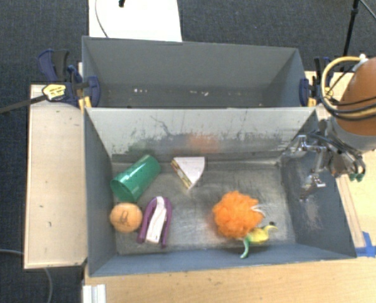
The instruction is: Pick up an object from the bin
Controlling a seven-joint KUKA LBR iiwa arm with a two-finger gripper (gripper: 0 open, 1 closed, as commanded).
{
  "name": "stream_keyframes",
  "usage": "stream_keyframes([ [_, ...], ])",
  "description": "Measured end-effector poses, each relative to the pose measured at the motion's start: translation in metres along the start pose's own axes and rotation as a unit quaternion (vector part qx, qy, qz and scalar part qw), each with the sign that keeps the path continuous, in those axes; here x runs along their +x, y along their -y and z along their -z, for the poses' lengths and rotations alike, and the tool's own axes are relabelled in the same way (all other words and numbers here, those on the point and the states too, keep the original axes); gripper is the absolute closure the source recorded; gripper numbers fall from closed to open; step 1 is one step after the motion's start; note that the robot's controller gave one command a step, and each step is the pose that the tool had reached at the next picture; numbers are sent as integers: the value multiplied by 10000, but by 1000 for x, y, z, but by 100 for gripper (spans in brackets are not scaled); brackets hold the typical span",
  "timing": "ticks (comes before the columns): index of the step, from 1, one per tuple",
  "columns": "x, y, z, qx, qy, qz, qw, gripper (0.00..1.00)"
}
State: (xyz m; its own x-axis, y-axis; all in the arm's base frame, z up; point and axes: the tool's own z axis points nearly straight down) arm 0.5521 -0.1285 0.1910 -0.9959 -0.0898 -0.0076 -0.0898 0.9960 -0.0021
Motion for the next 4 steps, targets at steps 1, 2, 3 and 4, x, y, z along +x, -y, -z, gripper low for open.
stream_keyframes([
  [1, -5, 1, -15, -27, -70, 132, 9999, 0],
  [2, -9, -11, 9, -6, -10, 735, 9973, 0],
  [3, 13, -31, -13, -3, 4, 923, 9957, 0],
  [4, 16, -34, -38, -16, -23, 2119, 9773, 0],
])
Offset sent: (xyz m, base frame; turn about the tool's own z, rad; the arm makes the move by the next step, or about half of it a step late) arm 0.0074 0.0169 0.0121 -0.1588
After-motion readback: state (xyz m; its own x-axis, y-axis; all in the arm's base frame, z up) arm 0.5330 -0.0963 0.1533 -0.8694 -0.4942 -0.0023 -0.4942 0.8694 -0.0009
